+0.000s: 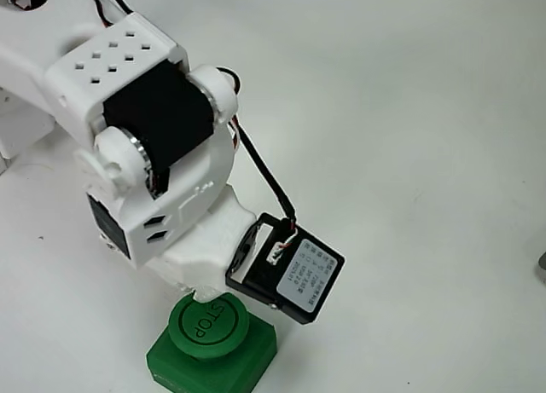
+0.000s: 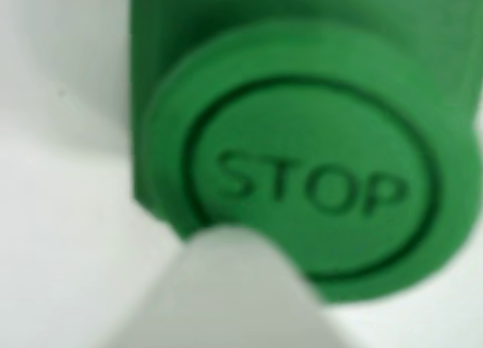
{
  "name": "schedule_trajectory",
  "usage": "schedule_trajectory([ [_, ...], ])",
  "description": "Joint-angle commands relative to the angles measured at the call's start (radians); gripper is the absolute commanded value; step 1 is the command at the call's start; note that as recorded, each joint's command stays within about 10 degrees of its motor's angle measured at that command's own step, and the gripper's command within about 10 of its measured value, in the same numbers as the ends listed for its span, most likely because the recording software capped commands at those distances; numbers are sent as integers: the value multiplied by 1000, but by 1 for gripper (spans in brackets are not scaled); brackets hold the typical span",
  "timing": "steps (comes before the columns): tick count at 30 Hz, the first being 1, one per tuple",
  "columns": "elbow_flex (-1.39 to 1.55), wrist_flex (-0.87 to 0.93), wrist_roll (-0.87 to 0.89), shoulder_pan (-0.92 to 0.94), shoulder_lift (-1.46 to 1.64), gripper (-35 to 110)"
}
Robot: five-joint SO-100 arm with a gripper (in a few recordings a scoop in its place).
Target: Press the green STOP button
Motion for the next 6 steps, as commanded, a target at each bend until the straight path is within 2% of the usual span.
schedule_trajectory([
  [1, -2, -3, -18, 20, 61, 0],
  [6, -64, 9, -44, 20, 97, 0],
])
